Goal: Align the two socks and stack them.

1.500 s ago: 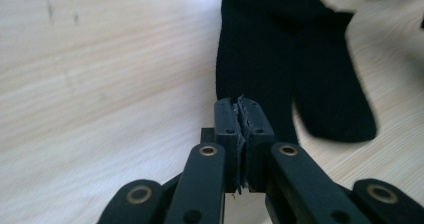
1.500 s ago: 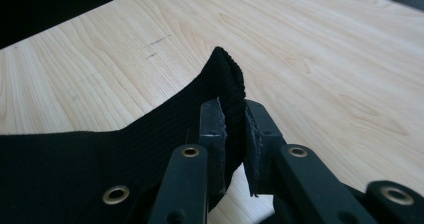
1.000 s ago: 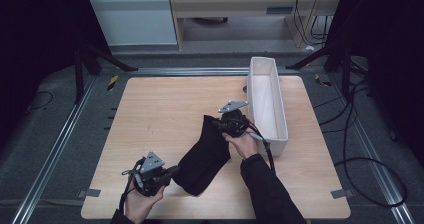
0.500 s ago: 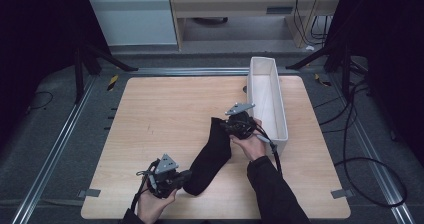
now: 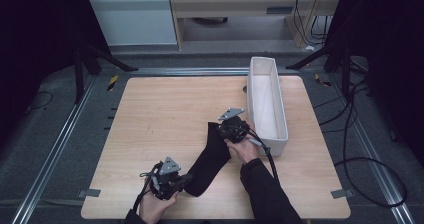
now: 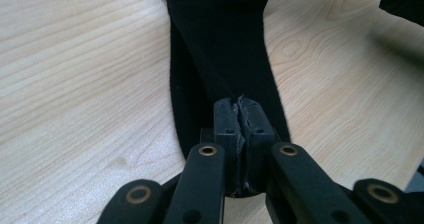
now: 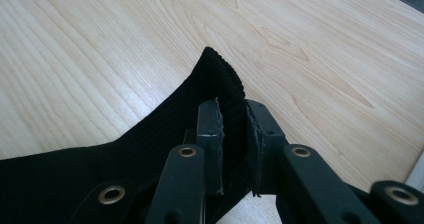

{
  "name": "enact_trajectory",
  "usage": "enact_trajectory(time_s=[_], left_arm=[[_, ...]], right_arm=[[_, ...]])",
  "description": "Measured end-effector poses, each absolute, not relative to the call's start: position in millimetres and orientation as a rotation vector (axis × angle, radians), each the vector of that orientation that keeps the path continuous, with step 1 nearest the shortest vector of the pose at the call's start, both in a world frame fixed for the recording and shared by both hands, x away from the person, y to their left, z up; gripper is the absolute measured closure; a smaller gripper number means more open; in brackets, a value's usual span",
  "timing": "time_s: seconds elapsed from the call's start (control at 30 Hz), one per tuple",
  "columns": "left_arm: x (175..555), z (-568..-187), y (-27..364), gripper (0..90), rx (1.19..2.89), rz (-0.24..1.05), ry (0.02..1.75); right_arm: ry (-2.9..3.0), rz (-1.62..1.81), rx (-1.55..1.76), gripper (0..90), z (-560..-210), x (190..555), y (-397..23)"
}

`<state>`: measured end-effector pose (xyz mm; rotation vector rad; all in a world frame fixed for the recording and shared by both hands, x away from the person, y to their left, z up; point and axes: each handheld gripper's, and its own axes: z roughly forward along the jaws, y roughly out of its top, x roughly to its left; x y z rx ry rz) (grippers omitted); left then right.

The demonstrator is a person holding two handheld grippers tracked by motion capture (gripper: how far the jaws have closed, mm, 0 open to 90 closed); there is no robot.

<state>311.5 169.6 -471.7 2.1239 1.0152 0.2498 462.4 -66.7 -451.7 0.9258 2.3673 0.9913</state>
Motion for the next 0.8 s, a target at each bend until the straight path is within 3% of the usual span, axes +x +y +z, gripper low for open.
enact_trajectory(time_s=[0.47,0.67,0.8], left_arm=[[318,-483,171,86.2,2.163,0.265,1.034],[318,-485,172,83.9,2.158,0.262,1.032],[318,-482,176,73.3,2.127,0.278,1.040]], right_arm=[[2.293,0.908,1.013,75.4,-481,466,-63],[2.265,0.900,1.008,61.5,-491,467,-62],[2.230,0.989,0.973,53.5,-481,464,-65]])
